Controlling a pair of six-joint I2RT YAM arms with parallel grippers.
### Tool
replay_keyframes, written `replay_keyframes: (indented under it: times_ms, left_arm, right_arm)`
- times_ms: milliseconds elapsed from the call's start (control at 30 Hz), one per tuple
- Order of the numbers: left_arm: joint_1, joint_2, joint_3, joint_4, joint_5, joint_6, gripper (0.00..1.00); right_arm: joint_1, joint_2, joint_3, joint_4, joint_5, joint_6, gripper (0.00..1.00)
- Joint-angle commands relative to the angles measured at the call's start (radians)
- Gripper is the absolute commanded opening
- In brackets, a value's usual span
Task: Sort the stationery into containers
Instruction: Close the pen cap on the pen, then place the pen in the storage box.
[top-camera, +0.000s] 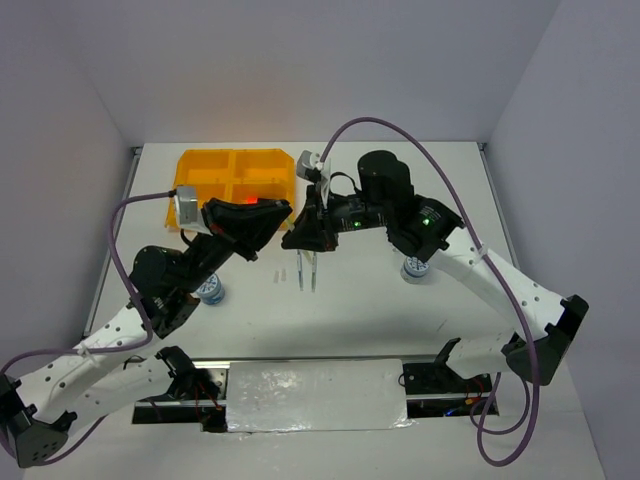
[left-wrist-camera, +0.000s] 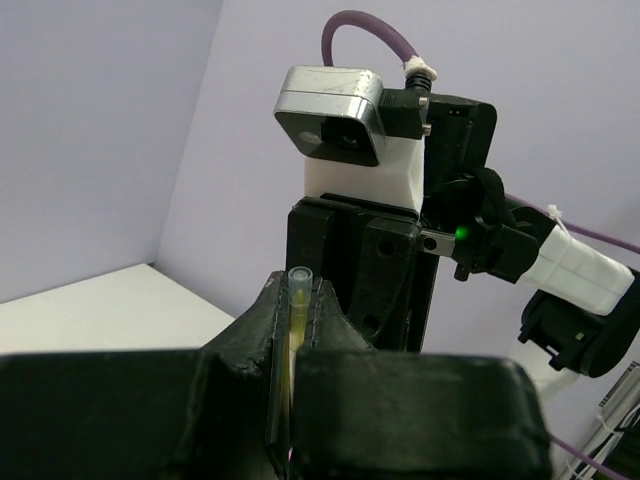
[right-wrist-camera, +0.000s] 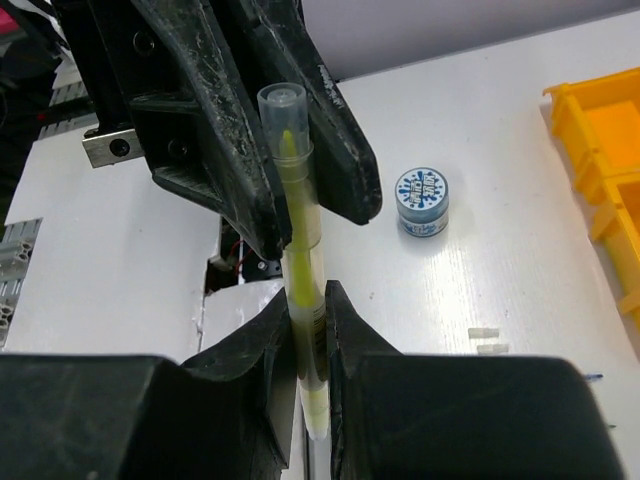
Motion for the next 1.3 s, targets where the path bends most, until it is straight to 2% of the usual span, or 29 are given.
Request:
replay_keyframes:
  times_ms: [0,100,200,233,267,300,333,433,467,533,667,700,767,867,967,1267]
  left_arm:
    - [-0.092,0.046,-0.109,-0.422,0.306,-0.031,0.0]
    - [-0.092,0.02,-0.103,-0.512,0.223,-0.009,0.0]
    - [-0.09,-0.021,-0.03,-0.65,0.018,0.023,0.0]
    - [-0.09,-0.031,0.024,-0.742,-0.122,0.02,0.0]
    - [-0.09,-0.043,0.053,-0.785,-0.21,0.015,0.08]
    - [-0.09,-0.045,0.087,-0.83,-0.295,0.008,0.23]
    - [-0.09,-0.042,0.157,-0.912,-0.45,-0.009,0.6]
    - [-0.089,-0.032,0.308,-1.028,-0.654,-0.038,0.99]
    - [-0.087,-0.029,0.343,-1.086,-0.77,-0.042,0.99]
    - [-0.087,-0.032,0.415,-1.103,-0.837,-0.031,0.99]
    - [-0.084,-0.052,0.428,-0.991,-0.733,0.049,0.99]
    - [-0.084,-0.051,0.406,-0.918,-0.628,0.088,0.99]
    - [-0.084,-0.039,0.388,-0.881,-0.569,0.09,0.99]
    - [-0.082,-0.019,0.345,-0.815,-0.598,0.081,0.98]
    - [-0.069,0.001,0.307,-0.74,-0.547,0.073,0.93]
    - [-0.027,0.046,0.256,-0.576,-0.417,0.02,0.8]
  right_arm:
    - [-0.027,-0.008,0.189,0.341,0.091,-0.007,0.0]
    - [-0.027,-0.011,0.183,0.335,0.098,-0.01,0.0]
    - [-0.027,-0.022,0.087,0.365,0.129,-0.011,0.0]
    - [-0.028,-0.025,0.015,0.397,0.147,-0.019,0.0]
    - [-0.028,-0.025,-0.016,0.411,0.178,-0.025,0.0]
    - [-0.033,-0.02,-0.044,0.426,0.186,-0.05,0.0]
    - [-0.036,-0.009,-0.068,0.421,0.195,-0.067,0.0]
    - [-0.056,0.058,-0.038,0.362,0.2,-0.119,0.0]
    - [-0.062,0.102,-0.026,0.336,0.195,-0.137,0.0]
    - [-0.085,0.151,0.036,0.266,0.145,-0.153,0.0]
    - [-0.085,0.218,0.076,0.197,0.08,-0.17,0.0]
    - [-0.084,0.21,0.05,0.222,0.069,-0.163,0.0]
    - [-0.079,0.175,0.011,0.285,0.045,-0.131,0.0]
    - [-0.07,0.121,-0.051,0.339,0.01,-0.093,0.0]
    - [-0.065,0.074,-0.125,0.39,-0.013,-0.056,0.0]
    - [-0.047,0.012,-0.193,0.425,-0.041,-0.038,0.0]
